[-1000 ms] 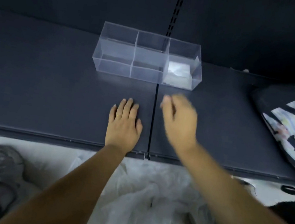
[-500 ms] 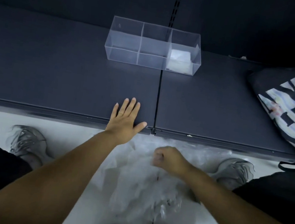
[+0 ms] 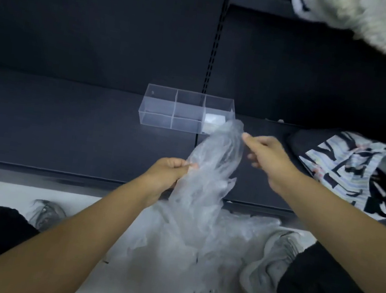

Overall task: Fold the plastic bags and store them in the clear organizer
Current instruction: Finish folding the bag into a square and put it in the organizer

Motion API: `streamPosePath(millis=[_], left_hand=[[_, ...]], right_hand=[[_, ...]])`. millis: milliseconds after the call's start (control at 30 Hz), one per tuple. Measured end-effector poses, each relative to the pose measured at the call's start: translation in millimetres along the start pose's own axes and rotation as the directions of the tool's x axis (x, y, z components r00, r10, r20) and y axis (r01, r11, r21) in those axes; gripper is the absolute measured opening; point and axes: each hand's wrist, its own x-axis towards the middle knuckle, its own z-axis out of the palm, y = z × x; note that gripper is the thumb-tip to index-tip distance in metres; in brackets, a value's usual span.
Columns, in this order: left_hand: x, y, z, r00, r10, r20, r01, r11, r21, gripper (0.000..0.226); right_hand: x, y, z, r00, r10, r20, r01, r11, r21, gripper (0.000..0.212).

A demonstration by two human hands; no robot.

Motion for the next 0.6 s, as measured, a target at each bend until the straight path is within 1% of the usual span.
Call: streamPosePath(millis=[33, 67, 100, 133, 167, 200, 233, 267, 300, 333, 367, 400, 433, 500, 533, 600], left_hand=[[-4, 8, 0, 0.999, 0.0, -0.035, -0.002, 0.999, -0.038, 0.027], [-6, 17, -1, 0.998, 0.01, -0.069, -0.015, 0.997, -0.072, 0.031], [-8, 26, -1, 0.995, 0.02, -0.098, -0.029, 0.995, -0.098, 0.031], [-8, 34, -3, 0.993, 0.031, -0.115, -0.043, 0.993, -0.109, 0.027], [-8, 43, -4, 0.992, 0.042, -0.118, -0.054, 0.993, -0.105, 0.02], [-8, 50, -6, 0.993, 0.058, -0.107, -0.068, 0.994, -0.088, 0.015], [-8, 57, -7, 0.993, 0.083, -0.083, -0.089, 0.993, -0.077, 0.015], [-7, 63, -9, 0.991, 0.121, -0.05, -0.125, 0.989, -0.078, 0.016], [-7, 68, -11, 0.987, 0.159, -0.02, -0.16, 0.984, -0.082, 0.019], [-4, 73, -13, 0.982, 0.19, 0.008, -0.189, 0.979, -0.072, 0.021], [-2, 77, -16, 0.977, 0.211, 0.035, -0.209, 0.976, -0.058, 0.02], [3, 80, -21, 0.975, 0.217, 0.045, -0.215, 0.976, -0.046, 0.017], [9, 84, -26, 0.979, 0.201, 0.027, -0.2, 0.979, -0.039, 0.016], [24, 91, -42, 0.988, 0.15, -0.045, -0.15, 0.989, -0.01, 0.019], [31, 94, -51, 0.989, 0.13, -0.074, -0.13, 0.991, 0.012, 0.02], [45, 98, -71, 0.99, 0.079, -0.12, -0.076, 0.997, 0.035, 0.017]], right_hand=[[-5, -7, -1, 0.981, -0.113, -0.16, 0.102, 0.992, -0.078, 0.032], [-12, -17, 0, 0.95, -0.215, -0.226, 0.193, 0.975, -0.113, 0.031], [-20, -28, 3, 0.937, -0.29, -0.193, 0.268, 0.954, -0.133, 0.028], [-29, -38, 7, 0.94, -0.331, -0.078, 0.315, 0.934, -0.166, 0.027], [-36, -45, 11, 0.941, -0.33, 0.072, 0.338, 0.916, -0.218, 0.037], [-42, -49, 14, 0.932, -0.292, 0.217, 0.344, 0.9, -0.269, 0.056], [-46, -52, 17, 0.916, -0.238, 0.322, 0.335, 0.897, -0.288, 0.075], [-49, -56, 18, 0.904, -0.197, 0.379, 0.313, 0.909, -0.274, 0.085], [-48, -59, 17, 0.896, -0.194, 0.399, 0.302, 0.926, -0.227, 0.083], [-45, -62, 14, 0.893, -0.22, 0.393, 0.307, 0.935, -0.174, 0.068], [-38, -67, 9, 0.897, -0.252, 0.364, 0.324, 0.934, -0.152, 0.048], [-33, -73, 2, 0.904, -0.277, 0.327, 0.344, 0.924, -0.166, 0.028], [-24, -79, -4, 0.91, -0.29, 0.297, 0.351, 0.919, -0.179, 0.017], [-4, -84, -19, 0.935, -0.259, 0.242, 0.308, 0.931, -0.195, 0.029], [6, -85, -27, 0.956, -0.2, 0.214, 0.24, 0.953, -0.184, 0.033], [30, -77, -39, 0.98, 0.019, 0.197, 0.004, 0.993, -0.115, 0.033]])
